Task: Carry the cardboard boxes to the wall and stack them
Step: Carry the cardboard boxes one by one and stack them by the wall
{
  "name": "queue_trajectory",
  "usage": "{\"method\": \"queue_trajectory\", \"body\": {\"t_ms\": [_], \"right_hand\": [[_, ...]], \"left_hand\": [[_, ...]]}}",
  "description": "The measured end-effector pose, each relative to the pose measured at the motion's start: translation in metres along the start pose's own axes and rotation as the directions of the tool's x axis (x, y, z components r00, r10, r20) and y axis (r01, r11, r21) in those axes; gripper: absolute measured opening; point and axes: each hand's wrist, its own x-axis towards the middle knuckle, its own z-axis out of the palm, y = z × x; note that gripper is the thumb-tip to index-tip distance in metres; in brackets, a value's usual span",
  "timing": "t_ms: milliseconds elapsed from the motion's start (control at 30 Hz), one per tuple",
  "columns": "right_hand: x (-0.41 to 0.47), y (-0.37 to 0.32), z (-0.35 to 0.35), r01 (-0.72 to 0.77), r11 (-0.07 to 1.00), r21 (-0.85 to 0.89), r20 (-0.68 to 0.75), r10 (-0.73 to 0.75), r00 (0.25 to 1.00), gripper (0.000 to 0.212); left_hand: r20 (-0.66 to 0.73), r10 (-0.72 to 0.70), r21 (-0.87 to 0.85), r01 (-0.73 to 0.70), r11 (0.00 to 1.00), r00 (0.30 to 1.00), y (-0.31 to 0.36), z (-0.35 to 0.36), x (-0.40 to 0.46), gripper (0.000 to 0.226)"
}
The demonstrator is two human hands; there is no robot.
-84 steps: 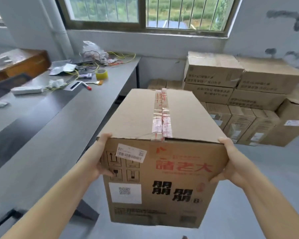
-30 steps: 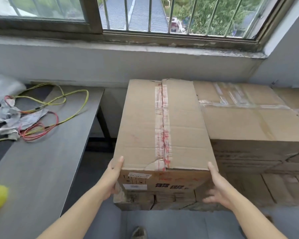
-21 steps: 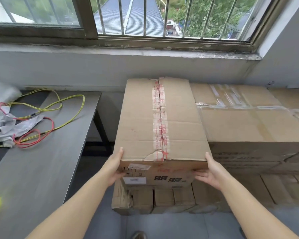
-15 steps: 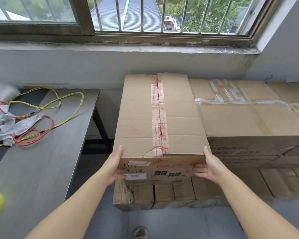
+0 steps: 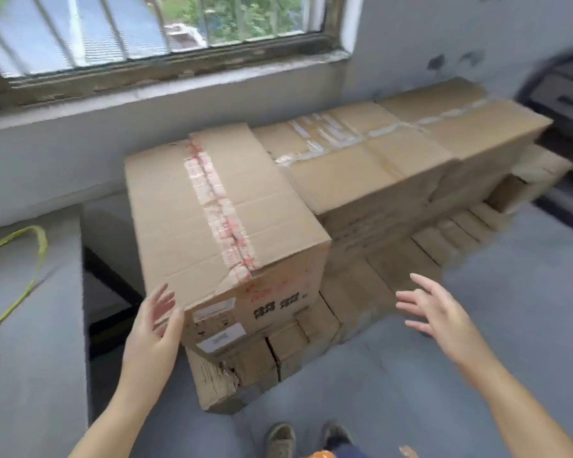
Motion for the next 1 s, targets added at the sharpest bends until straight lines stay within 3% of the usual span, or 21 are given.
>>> {"method": "queue_trajectory", "body": {"t_ms": [100,167,233,367,533,600,700,833,900,1000], "right_hand": [[-0.066,0.028,-0.019,0.013,0.999,0.03,-0.239,-0.006,0.971,0.101],[-0.111,0.051,-0.024,-0.029,0.998,0.047,-0.345,0.043,0.938,0.112],[-0.152,0.074,-0.023,-0.064,0.993,0.097,-0.444,0.101,0.89,0.106],[-0.228,0.113,-0.02,-0.1,0.982,0.161,-0.651,0.182,0.737,0.065],[-0.324,0.144,-0.027,-0.103,0.973,0.206,-0.809,0.229,0.542,0.061],[-0.366,0.161,-0.036,-0.112,0.965,0.239,-0.851,0.264,0.454,0.061],[-0.434,0.185,-0.052,-0.107,0.959,0.262,-0.899,0.283,0.333,0.066],[-0.531,0.214,-0.075,-0.095,0.937,0.335,-0.913,0.348,0.212,0.046],[-0.58,0.232,-0.085,-0.098,0.931,0.352,-0.924,0.362,0.124,0.054],[-0.645,0.248,-0.097,-0.066,0.91,0.409,-0.912,0.41,-0.001,0.056]], "left_hand": [[0.191,0.068,-0.044,-0.06,0.997,0.979,0.013,0.022,-0.009,0.033],[0.324,0.083,-0.095,-0.055,0.994,0.942,0.023,0.044,-0.018,0.03],[0.472,0.101,-0.109,-0.056,0.992,0.876,0.032,0.071,-0.032,0.032],[0.712,0.166,-0.099,-0.137,0.986,0.682,0.045,0.122,-0.064,0.027],[0.895,0.227,-0.138,-0.246,0.959,0.384,0.066,0.169,-0.125,0.029],[0.939,0.221,-0.149,-0.268,0.952,0.263,0.07,0.186,-0.162,0.023],[0.974,0.204,-0.167,-0.284,0.944,0.103,0.073,0.213,-0.229,0.032],[0.98,0.198,-0.201,-0.219,0.955,-0.034,0.082,0.245,-0.346,0.031],[0.975,0.196,-0.213,-0.199,0.957,-0.103,0.087,0.258,-0.406,0.027],[0.954,0.196,-0.243,-0.204,0.948,-0.227,0.098,0.273,-0.488,0.044]]}}
